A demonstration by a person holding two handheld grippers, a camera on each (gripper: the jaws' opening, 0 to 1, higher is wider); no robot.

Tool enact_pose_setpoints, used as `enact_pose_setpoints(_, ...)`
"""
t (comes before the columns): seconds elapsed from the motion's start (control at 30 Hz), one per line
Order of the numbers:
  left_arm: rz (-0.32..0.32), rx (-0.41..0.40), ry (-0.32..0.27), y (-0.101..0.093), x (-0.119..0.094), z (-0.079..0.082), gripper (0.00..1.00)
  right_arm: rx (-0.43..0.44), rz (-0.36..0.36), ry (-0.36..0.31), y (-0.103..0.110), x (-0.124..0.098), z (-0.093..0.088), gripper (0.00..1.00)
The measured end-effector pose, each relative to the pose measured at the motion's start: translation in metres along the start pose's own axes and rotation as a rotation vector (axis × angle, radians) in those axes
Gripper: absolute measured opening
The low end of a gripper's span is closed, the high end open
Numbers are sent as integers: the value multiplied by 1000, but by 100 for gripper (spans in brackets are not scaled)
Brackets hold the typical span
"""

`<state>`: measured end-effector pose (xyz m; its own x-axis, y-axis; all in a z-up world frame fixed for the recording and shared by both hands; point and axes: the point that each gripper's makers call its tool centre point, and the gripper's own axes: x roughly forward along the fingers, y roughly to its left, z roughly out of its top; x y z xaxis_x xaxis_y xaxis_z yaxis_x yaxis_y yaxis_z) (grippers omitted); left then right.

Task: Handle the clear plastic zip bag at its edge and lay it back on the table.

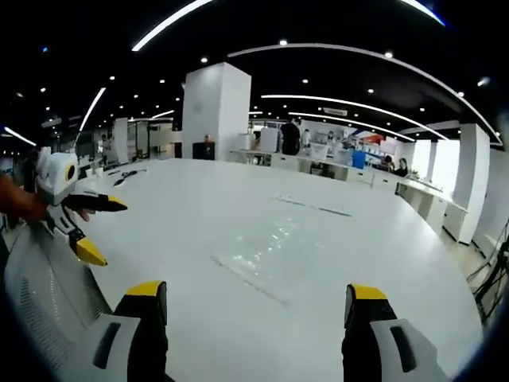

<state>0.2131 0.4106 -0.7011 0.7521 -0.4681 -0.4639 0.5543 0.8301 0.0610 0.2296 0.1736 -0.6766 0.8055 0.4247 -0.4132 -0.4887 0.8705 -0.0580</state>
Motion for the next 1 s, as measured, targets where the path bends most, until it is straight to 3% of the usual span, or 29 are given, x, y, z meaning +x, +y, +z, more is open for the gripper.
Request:
enact_pose_setpoints(0.57, 7, 0, 6, 2, 1, -2, 98, -5, 15, 8, 3, 2, -1, 93)
enact_pose_setpoints(1.0, -6, 2, 9, -2, 3, 0, 98, -56, 35, 21, 7, 7, -4, 94)
